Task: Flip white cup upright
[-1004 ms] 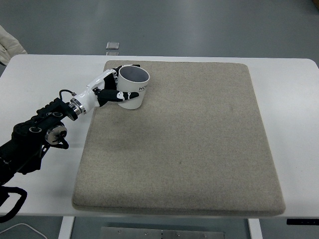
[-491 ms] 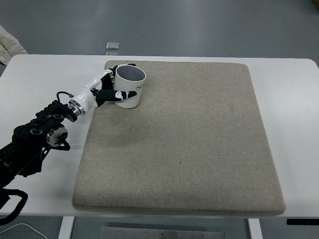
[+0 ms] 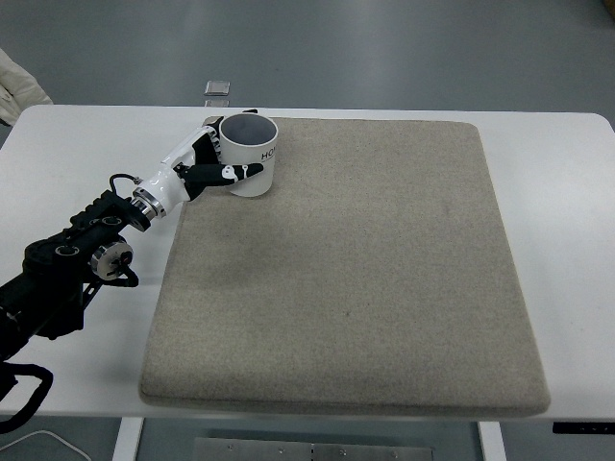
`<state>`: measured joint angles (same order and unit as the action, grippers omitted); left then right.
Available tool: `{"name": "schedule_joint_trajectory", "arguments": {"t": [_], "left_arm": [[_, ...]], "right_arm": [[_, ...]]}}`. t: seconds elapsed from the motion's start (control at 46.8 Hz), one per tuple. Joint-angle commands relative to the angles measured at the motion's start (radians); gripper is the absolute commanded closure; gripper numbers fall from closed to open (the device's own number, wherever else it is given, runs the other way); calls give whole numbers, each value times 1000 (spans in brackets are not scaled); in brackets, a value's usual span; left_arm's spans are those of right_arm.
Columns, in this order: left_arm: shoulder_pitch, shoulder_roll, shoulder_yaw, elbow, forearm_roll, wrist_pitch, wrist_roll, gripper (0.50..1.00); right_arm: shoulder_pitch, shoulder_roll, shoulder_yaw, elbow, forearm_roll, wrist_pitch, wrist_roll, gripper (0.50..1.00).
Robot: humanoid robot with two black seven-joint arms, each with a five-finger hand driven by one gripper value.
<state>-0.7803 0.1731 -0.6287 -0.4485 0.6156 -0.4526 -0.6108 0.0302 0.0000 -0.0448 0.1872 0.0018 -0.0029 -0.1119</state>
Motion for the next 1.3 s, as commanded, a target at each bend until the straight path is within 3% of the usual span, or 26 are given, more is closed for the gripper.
{"name": "schedule_joint_trajectory", "arguments": {"t": [0.0, 0.256, 0.641, 0.897, 1.11, 1.281], "left_arm": [[3, 2, 0, -6, 1, 0, 0, 506], [-5, 6, -9, -12, -14, -1, 0, 504], [-16, 82, -11, -124, -50, -3, 0, 504], [-96, 106, 1, -134, -157, -12, 0, 504], [-148, 85, 4, -70, -188, 28, 0, 506], [-155, 40, 4, -65, -302, 110, 0, 506]], "right_arm": [[-1, 0, -1, 0, 1, 0, 0, 570], [0, 0, 0, 0, 1, 1, 0, 570], [0, 0, -1, 0, 1, 1, 0, 570], [0, 0, 0, 2, 1, 3, 0, 570], [0, 0, 0, 0, 3, 1, 0, 570], [0, 0, 0, 1, 3, 1, 0, 570]]}}
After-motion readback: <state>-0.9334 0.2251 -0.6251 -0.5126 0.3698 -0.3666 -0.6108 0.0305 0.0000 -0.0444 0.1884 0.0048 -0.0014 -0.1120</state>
